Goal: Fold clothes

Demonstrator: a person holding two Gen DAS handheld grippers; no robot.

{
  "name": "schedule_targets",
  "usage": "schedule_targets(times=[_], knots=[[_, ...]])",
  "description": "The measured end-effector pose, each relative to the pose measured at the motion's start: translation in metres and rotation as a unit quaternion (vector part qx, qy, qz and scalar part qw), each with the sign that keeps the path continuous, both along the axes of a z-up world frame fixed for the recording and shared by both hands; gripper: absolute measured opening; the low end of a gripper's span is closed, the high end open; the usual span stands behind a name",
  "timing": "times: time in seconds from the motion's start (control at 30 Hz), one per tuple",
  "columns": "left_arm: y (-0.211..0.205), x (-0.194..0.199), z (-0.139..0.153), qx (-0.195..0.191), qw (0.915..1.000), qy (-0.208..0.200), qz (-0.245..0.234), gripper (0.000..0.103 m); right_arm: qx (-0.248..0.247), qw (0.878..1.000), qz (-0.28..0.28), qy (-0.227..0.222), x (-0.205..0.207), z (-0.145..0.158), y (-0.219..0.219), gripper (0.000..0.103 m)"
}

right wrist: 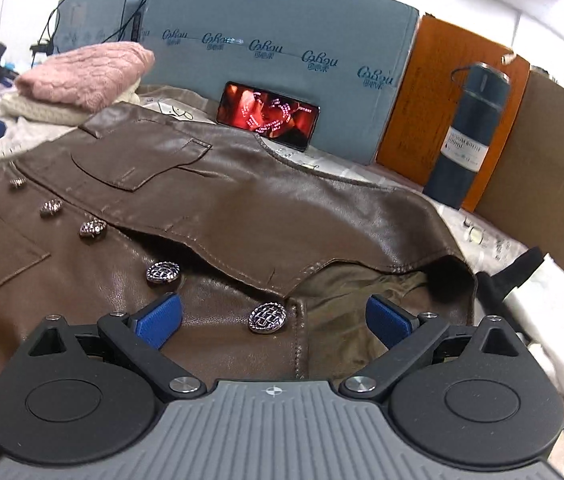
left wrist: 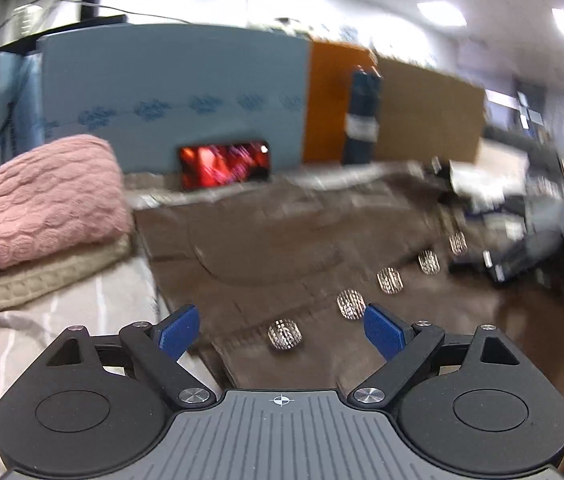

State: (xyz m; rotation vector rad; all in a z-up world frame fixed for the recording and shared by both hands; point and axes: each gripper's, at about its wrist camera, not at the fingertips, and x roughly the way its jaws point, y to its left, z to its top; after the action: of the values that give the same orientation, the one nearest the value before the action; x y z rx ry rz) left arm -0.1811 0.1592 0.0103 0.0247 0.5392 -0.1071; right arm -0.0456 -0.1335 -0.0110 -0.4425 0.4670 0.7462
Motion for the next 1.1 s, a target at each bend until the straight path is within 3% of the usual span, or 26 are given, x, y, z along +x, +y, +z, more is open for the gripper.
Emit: schedule_targets(times=[0.1,0.17,0.27,0.33,0.5,0.6,0.87,0.97,1.1], knots=[[-0.015,-0.005,-0.012,0.062,0.9975,0.034,-0.006,0.091,0.002,1.000,-0.005,-0.018,-0.007,0.004,-0.005,0.100],[-0.020,-0.014,-0.015,0.083,0.9961,0.030,0.000,0.091,0.022,0.999,0.006,-0.030,-0.017,0.011,-0.015,0.100],[-0.018,-0.035,-0.007,0.062,0.9980,-0.007,-0.002,0.091,0.062,0.996,0.037,-0.045,-0.036,0.021,-0.032,0.100],[-0.018,-0.055,-0.001,0.044,0.9973,-0.046,-0.035,0.092,0.082,0.993,0.074,-0.041,-0.054,0.026,-0.043,0.101],[-0.036,-0.089,-0.001,0.051,0.9909,-0.076,-0.099,0.093,0.128,0.968,0.212,0.037,-0.093,0.029,-0.058,0.103],[-0.041,-0.095,-0.002,0.047,0.9911,-0.072,-0.102,0.093,0.097,0.961,0.253,0.052,-0.114,0.022,-0.050,0.103],[-0.043,-0.105,-0.006,0.022,0.9914,-0.071,-0.107,0.093,-0.013,0.958,0.286,0.007,-0.149,0.005,-0.023,0.103],[-0.050,-0.110,-0.006,0.023,0.9874,-0.068,-0.141,0.093,-0.051,0.958,0.283,-0.019,-0.157,-0.003,-0.016,0.103],[-0.071,-0.118,-0.011,0.064,0.9745,-0.053,-0.208,0.093,-0.096,0.955,0.273,-0.058,-0.166,-0.017,-0.008,0.103]])
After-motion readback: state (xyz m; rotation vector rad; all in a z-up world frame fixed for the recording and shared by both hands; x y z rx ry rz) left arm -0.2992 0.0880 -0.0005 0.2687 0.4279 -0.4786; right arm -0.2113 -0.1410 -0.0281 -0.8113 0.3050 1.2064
